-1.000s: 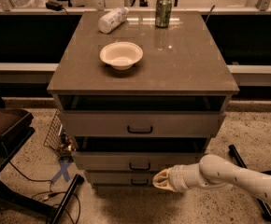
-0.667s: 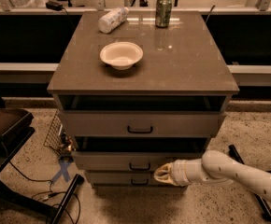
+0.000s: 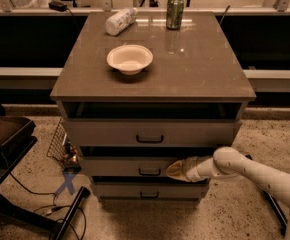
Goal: Close middle drawer
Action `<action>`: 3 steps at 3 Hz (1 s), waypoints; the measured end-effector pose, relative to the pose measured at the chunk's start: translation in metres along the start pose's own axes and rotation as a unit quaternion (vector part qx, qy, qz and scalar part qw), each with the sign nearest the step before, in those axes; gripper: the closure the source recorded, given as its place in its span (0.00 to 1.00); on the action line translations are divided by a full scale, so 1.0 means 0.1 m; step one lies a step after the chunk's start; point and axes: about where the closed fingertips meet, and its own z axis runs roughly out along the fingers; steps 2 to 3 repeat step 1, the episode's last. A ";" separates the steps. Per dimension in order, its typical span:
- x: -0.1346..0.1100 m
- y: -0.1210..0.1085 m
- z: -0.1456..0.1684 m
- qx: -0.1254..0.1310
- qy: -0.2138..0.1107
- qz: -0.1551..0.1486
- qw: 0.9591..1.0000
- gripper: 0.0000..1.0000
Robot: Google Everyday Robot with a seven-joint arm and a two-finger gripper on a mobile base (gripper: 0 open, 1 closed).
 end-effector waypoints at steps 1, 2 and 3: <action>0.00 0.00 0.00 0.000 0.000 0.000 1.000 1.00; 0.00 0.00 0.00 0.000 0.000 0.000 1.000 1.00; 0.00 0.00 0.00 0.000 0.000 0.000 1.000 1.00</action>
Offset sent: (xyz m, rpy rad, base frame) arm 0.0000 0.0000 0.0000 0.0000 0.0000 0.0000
